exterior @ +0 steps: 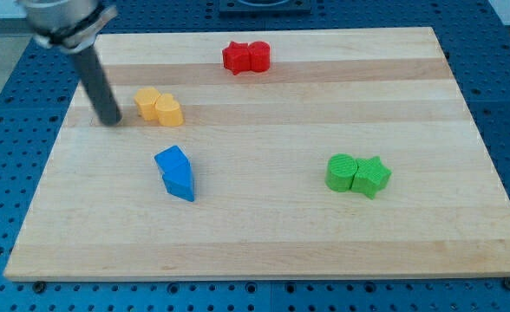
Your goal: Separate green circle and green star
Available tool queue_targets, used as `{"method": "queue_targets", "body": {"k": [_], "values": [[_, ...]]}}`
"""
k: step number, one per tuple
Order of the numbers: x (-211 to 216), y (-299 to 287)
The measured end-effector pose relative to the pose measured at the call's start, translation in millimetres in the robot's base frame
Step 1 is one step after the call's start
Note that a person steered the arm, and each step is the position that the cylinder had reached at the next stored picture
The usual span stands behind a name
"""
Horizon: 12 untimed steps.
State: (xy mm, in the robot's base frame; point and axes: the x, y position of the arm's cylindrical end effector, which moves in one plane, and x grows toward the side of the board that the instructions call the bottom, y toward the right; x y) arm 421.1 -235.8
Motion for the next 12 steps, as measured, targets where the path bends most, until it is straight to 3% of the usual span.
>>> {"method": "queue_targets", "body": {"k": [1, 2, 3, 5, 8, 12], "values": [[75.1, -1.9], [143.1, 38.7], [181.0, 125.3], [182.4, 356.4], [114.5, 368.6], [83.1, 349.4]]}}
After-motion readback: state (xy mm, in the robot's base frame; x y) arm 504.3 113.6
